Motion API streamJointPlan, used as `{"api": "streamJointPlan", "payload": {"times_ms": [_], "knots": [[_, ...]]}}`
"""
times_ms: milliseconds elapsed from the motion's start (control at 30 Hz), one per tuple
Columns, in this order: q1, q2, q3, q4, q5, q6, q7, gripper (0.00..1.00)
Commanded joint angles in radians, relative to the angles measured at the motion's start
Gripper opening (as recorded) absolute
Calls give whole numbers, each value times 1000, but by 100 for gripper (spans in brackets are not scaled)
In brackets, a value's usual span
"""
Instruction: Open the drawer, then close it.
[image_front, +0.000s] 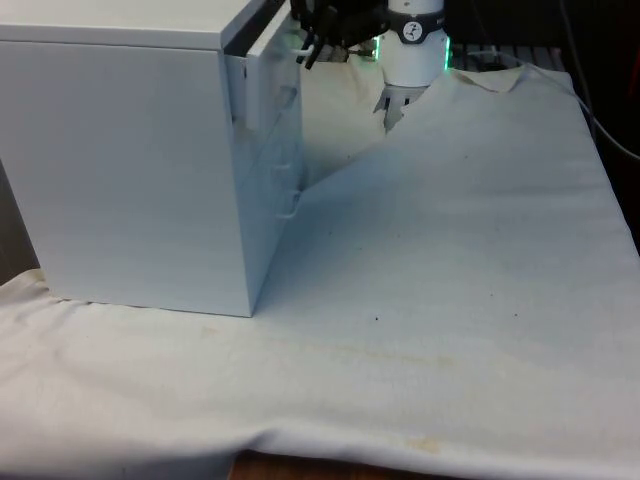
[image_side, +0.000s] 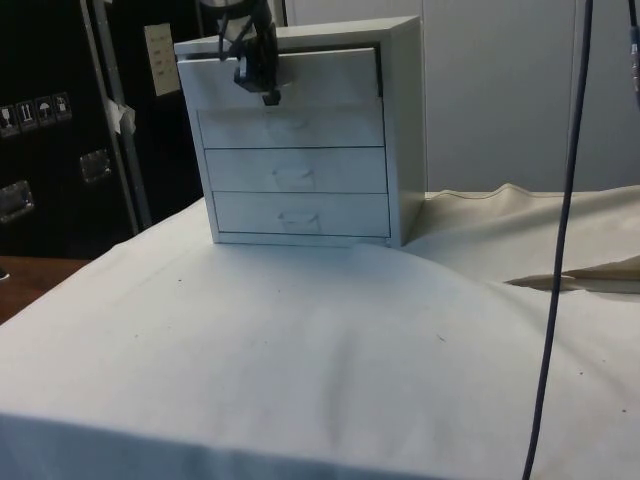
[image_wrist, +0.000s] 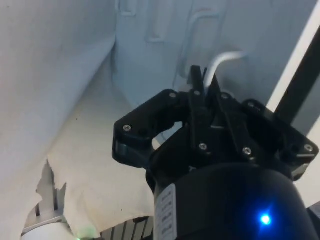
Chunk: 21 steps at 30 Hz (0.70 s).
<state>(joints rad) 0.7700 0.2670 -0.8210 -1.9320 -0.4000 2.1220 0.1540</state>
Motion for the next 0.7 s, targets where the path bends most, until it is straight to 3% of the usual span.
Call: {"api": "streamJointPlan", "payload": {"times_ms": [0,67,100,167,367,400,433,667], "knots": [[11,1,8,1,3,-4,13,0],[13,1,15,4,-3,-12,24,0],[7,0,15,4,-1,-11,23,0],[17,0,26,12,-14,-28,41,0],[26,3,42,23,-35,-53,74,0],[19,0,41,17,-25,-45,66,0],[28,3,47,25,-44,-62,85,0],[37,7,65,35,-72,-89,122,0]]}}
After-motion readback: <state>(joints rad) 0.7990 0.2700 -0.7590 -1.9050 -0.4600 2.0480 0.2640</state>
